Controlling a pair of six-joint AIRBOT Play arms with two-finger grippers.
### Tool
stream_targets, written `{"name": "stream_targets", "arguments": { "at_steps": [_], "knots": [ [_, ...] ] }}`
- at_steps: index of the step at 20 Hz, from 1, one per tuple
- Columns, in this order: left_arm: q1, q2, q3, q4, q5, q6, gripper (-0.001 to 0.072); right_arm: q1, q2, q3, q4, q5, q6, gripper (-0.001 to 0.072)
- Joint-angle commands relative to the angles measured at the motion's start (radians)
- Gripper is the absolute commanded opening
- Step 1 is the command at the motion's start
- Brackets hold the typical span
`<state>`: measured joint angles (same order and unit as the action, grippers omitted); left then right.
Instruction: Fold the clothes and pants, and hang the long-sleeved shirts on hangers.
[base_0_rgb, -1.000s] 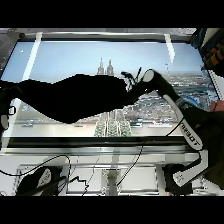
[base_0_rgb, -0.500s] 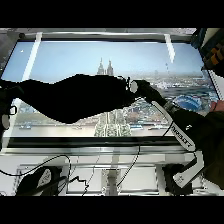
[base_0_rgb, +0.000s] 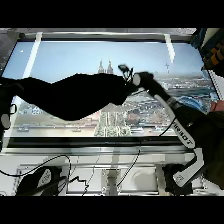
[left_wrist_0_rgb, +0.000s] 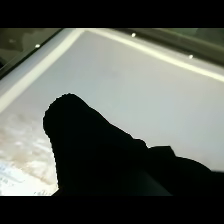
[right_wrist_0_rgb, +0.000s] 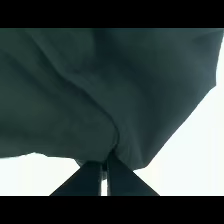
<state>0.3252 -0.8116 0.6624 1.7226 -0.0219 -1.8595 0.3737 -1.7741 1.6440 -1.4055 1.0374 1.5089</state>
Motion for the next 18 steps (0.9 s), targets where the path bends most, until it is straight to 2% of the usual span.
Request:
{"name": "stream_targets", "arguments": {
  "at_steps": [1,3,5,7,9,10,12,15,18],
  "knots": [
    [-0.006,0.024,0.044,-0.159,0.168,-0.004,0.002,-0.109,0.071,0.204,-0.122,0.125,-0.031,0.0009],
    [-0.006,0.026,0.134,-0.166,0.071,-0.025,0.002,-0.179,0.145,0.314,-0.122,0.124,-0.064,0.0009],
    [-0.014,0.028,0.208,-0.165,0.023,-0.097,0.002,-0.234,0.234,0.415,-0.122,0.122,-0.129,0.0009],
    [-0.026,0.035,0.258,-0.164,-0.031,-0.123,0.002,-0.262,0.337,0.442,-0.122,0.101,-0.177,0.0009],
    [-0.032,0.047,0.273,-0.16,-0.178,-0.122,0.0021,-0.27,0.423,0.432,-0.135,0.122,-0.203,0.0008],
    [-0.032,0.05,0.273,-0.16,-0.294,-0.114,0.0021,-0.27,0.449,0.428,-0.145,0.166,-0.22,0.0009],
    [-0.032,0.048,0.273,-0.161,-0.542,-0.005,0.0022,-0.27,0.473,0.423,-0.145,0.296,-0.25,0.0008],
    [-0.032,0.03,0.27,-0.161,-0.861,0.238,0.0022,-0.27,0.469,0.356,-0.143,0.445,-0.272,0.0008],
    [-0.031,-0.021,0.255,-0.116,-1.062,0.41,0.0022,-0.267,0.464,0.149,-0.133,0.624,-0.272,0.0009]
  ]
}}
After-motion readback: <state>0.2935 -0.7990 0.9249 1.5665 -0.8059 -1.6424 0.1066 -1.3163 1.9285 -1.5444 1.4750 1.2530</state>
